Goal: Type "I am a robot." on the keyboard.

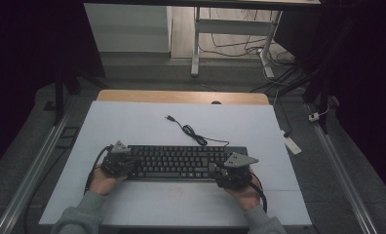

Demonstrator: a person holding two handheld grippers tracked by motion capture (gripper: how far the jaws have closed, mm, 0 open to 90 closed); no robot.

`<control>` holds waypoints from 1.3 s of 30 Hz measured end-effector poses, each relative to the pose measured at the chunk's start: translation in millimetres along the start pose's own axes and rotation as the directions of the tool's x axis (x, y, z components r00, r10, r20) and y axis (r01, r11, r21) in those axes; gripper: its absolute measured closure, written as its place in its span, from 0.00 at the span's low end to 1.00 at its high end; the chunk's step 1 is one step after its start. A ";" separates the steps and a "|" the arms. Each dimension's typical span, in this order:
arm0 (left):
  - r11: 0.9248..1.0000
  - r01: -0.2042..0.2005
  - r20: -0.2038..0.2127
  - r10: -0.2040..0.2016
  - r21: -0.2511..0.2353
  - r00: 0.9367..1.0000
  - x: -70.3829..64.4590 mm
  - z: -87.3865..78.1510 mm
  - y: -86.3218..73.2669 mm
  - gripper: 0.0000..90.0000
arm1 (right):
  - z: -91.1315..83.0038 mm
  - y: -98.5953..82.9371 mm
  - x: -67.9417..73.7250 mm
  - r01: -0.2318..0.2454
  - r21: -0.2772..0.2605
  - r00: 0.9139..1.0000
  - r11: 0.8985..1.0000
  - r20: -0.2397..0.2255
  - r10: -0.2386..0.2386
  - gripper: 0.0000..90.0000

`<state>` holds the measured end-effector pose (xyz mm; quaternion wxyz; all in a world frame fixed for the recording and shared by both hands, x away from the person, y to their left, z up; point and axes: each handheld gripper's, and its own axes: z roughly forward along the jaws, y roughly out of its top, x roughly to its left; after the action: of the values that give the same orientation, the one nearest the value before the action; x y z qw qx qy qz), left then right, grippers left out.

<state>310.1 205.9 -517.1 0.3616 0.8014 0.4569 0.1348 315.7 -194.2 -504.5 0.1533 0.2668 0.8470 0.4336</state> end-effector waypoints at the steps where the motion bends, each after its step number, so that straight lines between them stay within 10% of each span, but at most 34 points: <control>1: 1.000 0.000 0.007 0.000 -0.009 1.000 0.3 -1.9 0.3 0.95 | -0.1 0.0 -0.2 -0.001 0.000 1.000 1.000 -0.002 0.001 0.55; 14: 0.993 0.037 0.033 -0.033 -0.110 0.999 3.8 -16.9 2.3 0.51 | -1.5 -0.1 -0.8 -0.003 0.001 1.000 1.000 0.004 0.003 0.55; 39: 0.992 0.018 0.065 -0.010 -0.123 0.998 3.4 -22.5 4.9 0.40 | -3.9 -1.7 -2.1 -0.010 -0.010 1.000 1.000 0.006 0.010 0.55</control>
<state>302.8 217.5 -498.3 0.4257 0.7782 0.4416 0.1345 314.9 -198.8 -503.5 0.1551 0.2718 0.8429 0.4377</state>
